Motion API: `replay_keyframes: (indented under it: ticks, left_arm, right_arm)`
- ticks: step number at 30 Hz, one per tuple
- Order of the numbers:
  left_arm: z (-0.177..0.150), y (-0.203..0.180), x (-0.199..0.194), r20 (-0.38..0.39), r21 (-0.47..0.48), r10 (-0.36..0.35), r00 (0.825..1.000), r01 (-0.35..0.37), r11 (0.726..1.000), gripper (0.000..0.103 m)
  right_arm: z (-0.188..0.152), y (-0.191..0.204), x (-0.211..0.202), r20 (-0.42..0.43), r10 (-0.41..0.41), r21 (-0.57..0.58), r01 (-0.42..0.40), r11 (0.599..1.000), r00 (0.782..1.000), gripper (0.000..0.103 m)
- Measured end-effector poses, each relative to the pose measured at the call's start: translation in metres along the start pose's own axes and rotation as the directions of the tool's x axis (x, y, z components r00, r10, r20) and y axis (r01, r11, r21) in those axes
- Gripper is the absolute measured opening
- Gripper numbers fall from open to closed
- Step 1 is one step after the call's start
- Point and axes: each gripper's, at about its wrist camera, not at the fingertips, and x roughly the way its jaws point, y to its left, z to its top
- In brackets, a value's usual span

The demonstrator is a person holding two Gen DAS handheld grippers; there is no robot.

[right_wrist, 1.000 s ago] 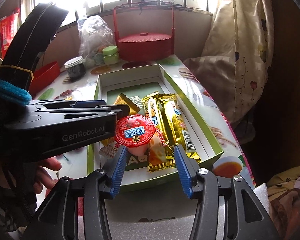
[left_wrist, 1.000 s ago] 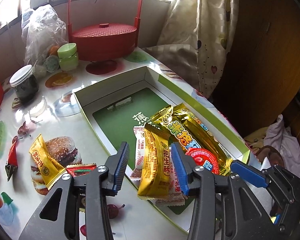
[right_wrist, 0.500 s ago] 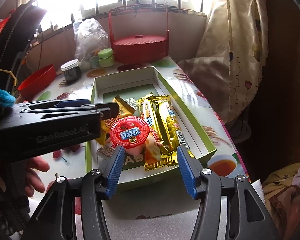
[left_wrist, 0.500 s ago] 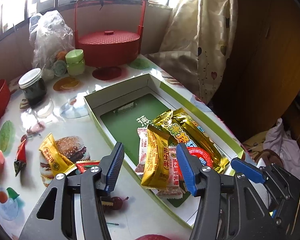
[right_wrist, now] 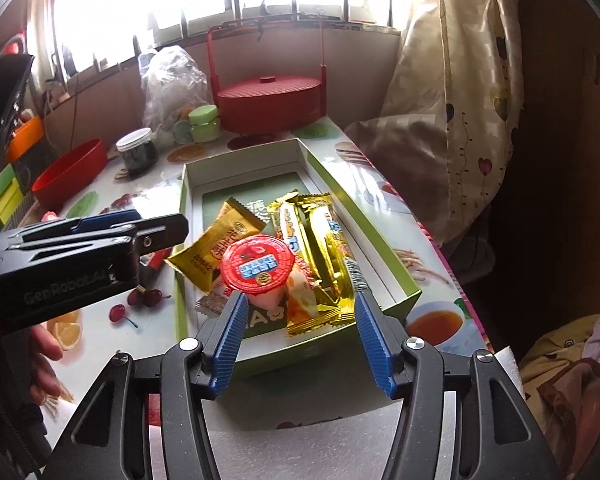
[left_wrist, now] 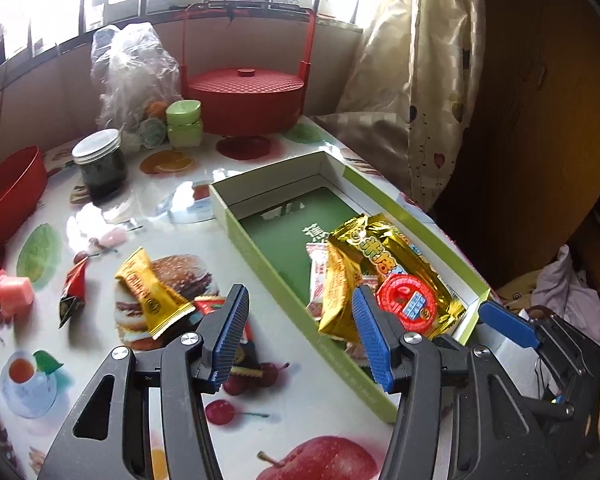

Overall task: Organize snacks
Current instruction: 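Withdraw both open tools from the box toward the remaining snacks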

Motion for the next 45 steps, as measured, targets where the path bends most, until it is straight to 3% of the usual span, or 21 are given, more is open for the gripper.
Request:
replay_keyframes:
  ticks: [22, 39, 45]
  left_arm:
    - [-0.035, 0.068, -0.032, 0.013, -0.107, 0.078, 0.997, -0.076, 0.991, 0.055]
    - [-0.048, 0.130, -0.034, -0.007, -0.241, 0.147, 0.989, -0.145, 0.960, 0.055]
    - [-0.050, 0.138, -0.032, -0.010, -0.259, 0.145, 0.989, -0.142, 0.955, 0.055]
  right_arm:
    - [0.014, 0.041, -0.006, 0.049, 0.092, -0.020, -0.091, 0.996, 0.995, 0.056]
    - [0.035, 0.109, 0.028, -0.011, 0.225, -0.144, -0.224, 0.964, 0.974, 0.056]
    - [0.041, 0.130, 0.049, -0.060, 0.225, -0.181, -0.233, 0.956, 0.972, 0.053]
